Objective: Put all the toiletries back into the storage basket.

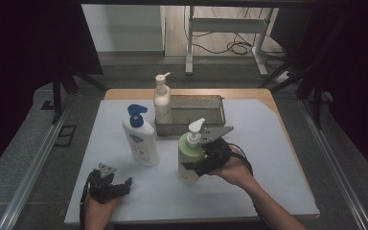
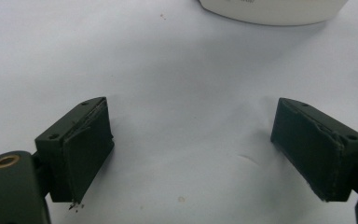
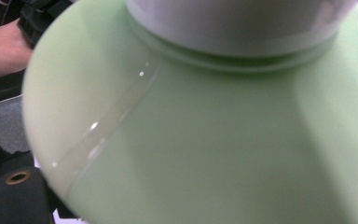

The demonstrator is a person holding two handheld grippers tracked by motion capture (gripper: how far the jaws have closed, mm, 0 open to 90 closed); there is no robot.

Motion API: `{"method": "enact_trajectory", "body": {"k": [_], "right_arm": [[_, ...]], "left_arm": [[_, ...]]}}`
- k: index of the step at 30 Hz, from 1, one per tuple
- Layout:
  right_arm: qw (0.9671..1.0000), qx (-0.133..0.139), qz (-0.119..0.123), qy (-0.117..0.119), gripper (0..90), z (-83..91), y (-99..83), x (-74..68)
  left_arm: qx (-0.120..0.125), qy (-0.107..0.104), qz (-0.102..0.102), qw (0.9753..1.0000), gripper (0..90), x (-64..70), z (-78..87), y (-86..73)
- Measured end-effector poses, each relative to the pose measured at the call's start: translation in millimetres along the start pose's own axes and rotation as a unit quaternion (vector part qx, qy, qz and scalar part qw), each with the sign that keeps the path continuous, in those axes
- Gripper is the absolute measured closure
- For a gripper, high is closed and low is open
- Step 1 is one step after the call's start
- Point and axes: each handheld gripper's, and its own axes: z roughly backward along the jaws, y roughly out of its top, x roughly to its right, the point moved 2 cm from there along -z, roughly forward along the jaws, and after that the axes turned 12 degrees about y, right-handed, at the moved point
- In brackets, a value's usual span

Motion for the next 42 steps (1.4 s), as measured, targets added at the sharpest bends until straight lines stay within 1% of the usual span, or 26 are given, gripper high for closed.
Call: {"method": "enact_trajectory", "body": {"k": [11,13,18,23,26,30,34,36,40,42], "right_arm": [[0.9996,0.007,-0.014,-0.024,12.2,7.2,12.0,12.1],[0.9993,0.011,-0.021,-0.027,12.2,9.3,16.7,15.2],[0.9990,0.014,-0.022,-0.036,12.3,11.8,24.4,19.1],[0.9982,0.019,-0.025,-0.050,12.3,15.2,35.6,26.6],[0.9980,0.019,-0.026,-0.055,12.3,15.9,38.2,29.4],[0.9968,0.025,-0.037,-0.067,12.3,16.7,43.0,39.0],[0.9960,0.032,-0.048,-0.068,12.3,18.2,47.5,46.5],[0.9958,0.033,-0.049,-0.070,12.3,18.5,49.1,47.8],[0.9949,0.033,-0.046,-0.083,12.3,19.8,59.1,52.7],[0.9948,0.034,-0.046,-0.085,12.3,20.1,61.2,53.7]], "left_arm": [[0.000,0.000,0.000,1.0000,12.0,0.0,0.0,0.0],[0.000,0.000,0.000,1.0000,12.0,0.0,-0.1,0.0],[0.000,0.000,0.000,1.0000,12.0,0.0,0.0,0.0],[0.000,0.000,0.000,1.0000,12.0,0.0,0.0,0.0],[0.000,0.000,0.000,1.0000,11.9,0.0,0.0,0.0],[0.000,0.000,0.000,1.0000,12.0,0.0,-0.1,0.0],[0.000,0.000,0.000,1.0000,12.0,0.0,-0.1,0.0],[0.000,0.000,0.000,1.0000,12.0,-0.1,-0.2,0.0],[0.000,0.000,0.000,1.0000,12.0,0.0,-0.2,0.0],[0.000,0.000,0.000,1.0000,12.0,0.0,-0.2,0.0]]}}
